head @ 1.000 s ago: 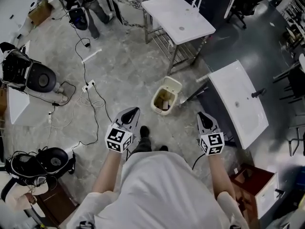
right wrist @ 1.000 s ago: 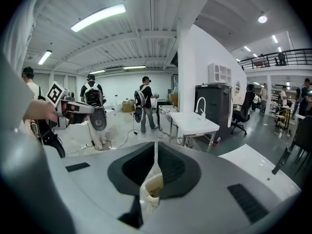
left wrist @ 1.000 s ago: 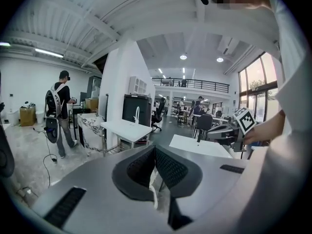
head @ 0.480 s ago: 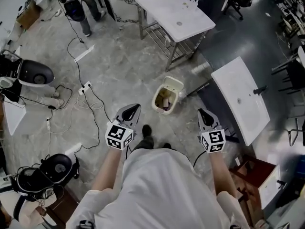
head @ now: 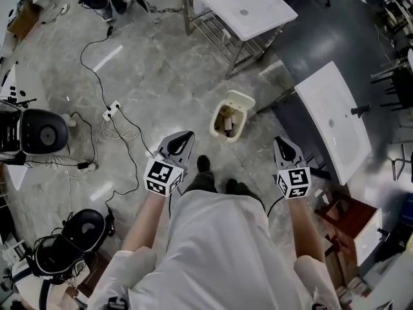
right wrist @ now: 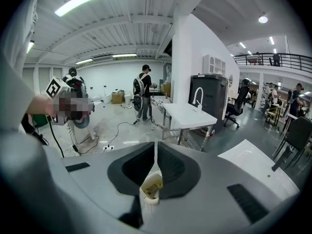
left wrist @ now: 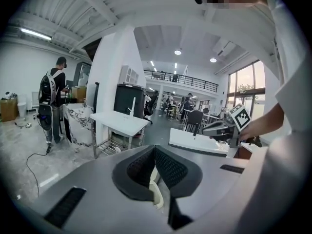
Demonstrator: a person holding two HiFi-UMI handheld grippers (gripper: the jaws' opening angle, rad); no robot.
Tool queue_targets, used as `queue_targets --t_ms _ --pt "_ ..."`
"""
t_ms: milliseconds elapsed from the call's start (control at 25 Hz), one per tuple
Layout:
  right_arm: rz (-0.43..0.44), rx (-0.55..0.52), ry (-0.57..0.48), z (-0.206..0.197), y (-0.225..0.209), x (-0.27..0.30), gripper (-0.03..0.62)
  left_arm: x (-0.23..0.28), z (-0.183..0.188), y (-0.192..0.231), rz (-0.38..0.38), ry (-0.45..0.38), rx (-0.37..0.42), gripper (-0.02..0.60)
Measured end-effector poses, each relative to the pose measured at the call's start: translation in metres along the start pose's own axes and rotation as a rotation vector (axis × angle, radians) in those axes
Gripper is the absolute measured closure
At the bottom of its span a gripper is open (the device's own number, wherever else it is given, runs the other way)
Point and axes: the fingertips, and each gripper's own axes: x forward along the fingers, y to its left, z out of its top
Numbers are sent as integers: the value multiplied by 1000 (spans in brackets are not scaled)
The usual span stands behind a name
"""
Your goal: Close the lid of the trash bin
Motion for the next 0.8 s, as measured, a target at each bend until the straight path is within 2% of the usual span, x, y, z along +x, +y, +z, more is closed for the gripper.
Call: queue_targets --t_ms 480,800 --pt "23 -21 69 -2 -5 40 562 27 -16 16 -18 45 -22 565" --pt "114 -69 96 -1 -21 75 562 46 -24 15 52 55 -66 565"
